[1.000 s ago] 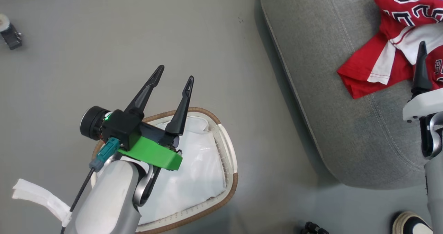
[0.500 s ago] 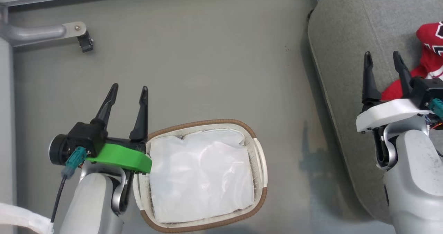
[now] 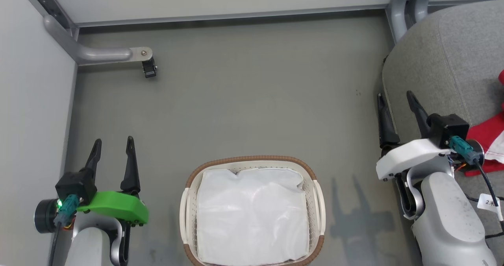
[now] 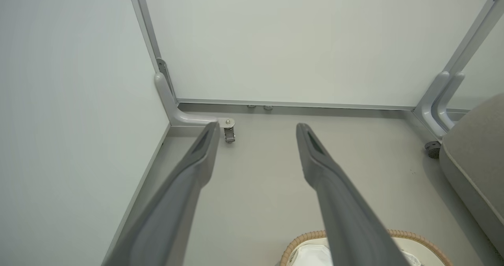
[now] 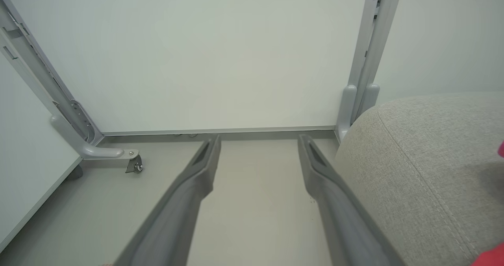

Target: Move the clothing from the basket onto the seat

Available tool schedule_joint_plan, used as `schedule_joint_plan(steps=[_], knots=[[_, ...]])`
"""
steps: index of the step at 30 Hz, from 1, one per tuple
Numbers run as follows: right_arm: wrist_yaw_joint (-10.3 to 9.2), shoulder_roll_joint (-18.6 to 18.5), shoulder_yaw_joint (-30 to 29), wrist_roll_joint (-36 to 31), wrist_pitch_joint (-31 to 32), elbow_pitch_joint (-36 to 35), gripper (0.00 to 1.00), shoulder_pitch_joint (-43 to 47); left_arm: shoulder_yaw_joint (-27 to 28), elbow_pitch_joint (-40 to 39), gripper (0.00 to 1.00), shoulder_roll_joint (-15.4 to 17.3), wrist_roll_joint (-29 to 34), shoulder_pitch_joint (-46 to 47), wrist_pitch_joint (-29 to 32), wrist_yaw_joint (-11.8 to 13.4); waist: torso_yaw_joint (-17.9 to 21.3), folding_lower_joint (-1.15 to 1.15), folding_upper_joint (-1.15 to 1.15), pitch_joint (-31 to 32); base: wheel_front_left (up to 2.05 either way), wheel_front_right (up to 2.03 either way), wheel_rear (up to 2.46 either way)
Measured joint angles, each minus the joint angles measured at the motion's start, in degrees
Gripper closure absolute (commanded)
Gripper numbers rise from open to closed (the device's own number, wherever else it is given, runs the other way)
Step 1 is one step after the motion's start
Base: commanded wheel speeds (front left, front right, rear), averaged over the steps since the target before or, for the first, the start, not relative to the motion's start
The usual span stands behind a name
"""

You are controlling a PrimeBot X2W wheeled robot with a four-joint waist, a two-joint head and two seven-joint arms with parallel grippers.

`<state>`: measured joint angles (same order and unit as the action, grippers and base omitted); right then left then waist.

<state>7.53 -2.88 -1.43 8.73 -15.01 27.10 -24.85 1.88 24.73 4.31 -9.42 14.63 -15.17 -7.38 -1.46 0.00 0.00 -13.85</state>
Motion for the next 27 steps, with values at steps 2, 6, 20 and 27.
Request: schedule_joint_plan(steps=[2,6,20,27], knots=[[0.00,0.02,0.66,0.89,0.01,0.19,0.00,1.02,0.71,0.45,0.00,-0.16,0.46,-0.86,0.00,0.00,-0.48,0.00,0.00,0.98,0.00,0.00,0.00],[0.00,0.10,2.09,1.54,0.00,-0.08,0.00,3.19,1.11,1.02,0.00,-0.60,0.70,-2.64,0.00,0.00,-1.26,0.00,0.00,2.97,0.00,0.00,0.00],[0.00,0.09,3.99,3.39,0.00,-0.15,0.00,10.67,1.51,0.82,0.00,-1.29,1.49,-8.75,0.00,0.00,-1.63,0.00,0.00,10.13,0.00,0.00,0.00],[0.00,0.09,4.82,3.90,0.00,0.01,0.00,11.45,1.30,0.56,0.00,-1.33,0.24,-9.38,0.00,0.00,-1.46,0.00,0.00,11.46,0.00,0.00,0.00]])
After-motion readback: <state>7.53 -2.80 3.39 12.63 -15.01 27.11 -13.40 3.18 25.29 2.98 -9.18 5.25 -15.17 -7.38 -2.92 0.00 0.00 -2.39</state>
